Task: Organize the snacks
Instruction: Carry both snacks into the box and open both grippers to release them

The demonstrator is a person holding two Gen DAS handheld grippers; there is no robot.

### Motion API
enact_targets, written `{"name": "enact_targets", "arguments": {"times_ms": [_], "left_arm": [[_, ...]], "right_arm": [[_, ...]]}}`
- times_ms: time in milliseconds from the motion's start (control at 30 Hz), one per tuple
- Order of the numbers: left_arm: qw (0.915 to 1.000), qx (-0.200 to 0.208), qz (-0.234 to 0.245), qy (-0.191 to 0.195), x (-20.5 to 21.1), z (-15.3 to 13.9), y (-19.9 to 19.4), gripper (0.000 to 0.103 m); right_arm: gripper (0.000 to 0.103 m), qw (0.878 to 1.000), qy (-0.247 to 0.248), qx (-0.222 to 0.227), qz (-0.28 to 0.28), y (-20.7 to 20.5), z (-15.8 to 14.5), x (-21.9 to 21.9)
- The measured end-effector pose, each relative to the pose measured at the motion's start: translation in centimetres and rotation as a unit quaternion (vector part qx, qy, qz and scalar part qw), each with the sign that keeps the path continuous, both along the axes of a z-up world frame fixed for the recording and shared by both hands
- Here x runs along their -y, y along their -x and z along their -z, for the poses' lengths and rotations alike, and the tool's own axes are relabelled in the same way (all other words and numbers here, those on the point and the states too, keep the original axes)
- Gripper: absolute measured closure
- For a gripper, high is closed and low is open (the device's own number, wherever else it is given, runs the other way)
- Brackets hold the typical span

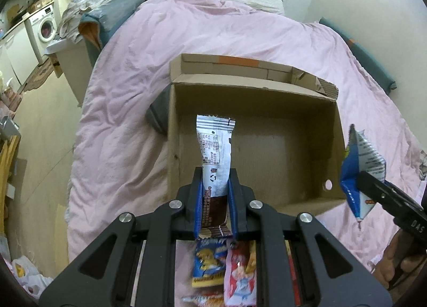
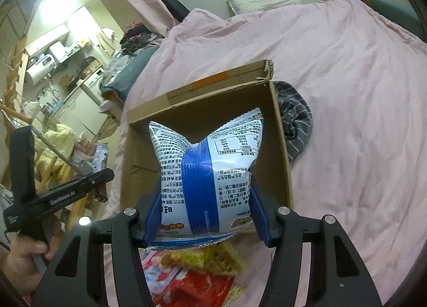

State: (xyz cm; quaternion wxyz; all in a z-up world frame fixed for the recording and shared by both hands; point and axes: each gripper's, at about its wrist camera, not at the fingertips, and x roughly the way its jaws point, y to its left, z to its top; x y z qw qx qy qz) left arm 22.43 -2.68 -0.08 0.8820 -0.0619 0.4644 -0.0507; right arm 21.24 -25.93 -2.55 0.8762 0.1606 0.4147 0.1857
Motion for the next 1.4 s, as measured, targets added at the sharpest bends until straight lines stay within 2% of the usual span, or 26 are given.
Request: {"name": "enact_targets", "arguments": {"times_ms": [167,567,667,1000,1233,1333,1400], "left_arm": [[0.9997,0.009,0.006,0.019,0.4,1.5,-1.0,0.089],[0.9998,0.016,-0.002,-0.013,0.1,3.6,-1.6,0.089],[0.9999,0.009,0.002,-0.009,0.3,3.8,-1.9,0.089],[0.9992,0.023,0.020,-0.027,1.8,3.7,-1.8,0.089],[0.9994,0.009,0.021,-0.025,1.8,4.4,-1.8,0.088],[0.9996,0.001,0.018,-0.020,1.6,4.6,-1.9,0.084],[0.9997,0.001,0.018,-0.018,1.5,4.5,-1.8,0.073]], "right_arm": [[0.043,1.000,0.015,0.000,0.005,-1.7,0.8,-0.6],[0.043,0.999,0.043,-0.017,0.005,-4.3,3.7,-2.3],[0.043,0.999,0.041,-0.023,0.002,-4.3,3.8,-2.7],[0.040,0.999,0.030,-0.042,0.002,-4.7,4.5,-2.6],[0.039,0.999,0.027,-0.047,0.003,-5.3,4.4,-2.4],[0.038,0.999,0.023,-0.048,0.003,-5.6,4.4,-2.3],[0.037,0.999,0.021,-0.048,0.003,-5.6,4.3,-2.3]]}}
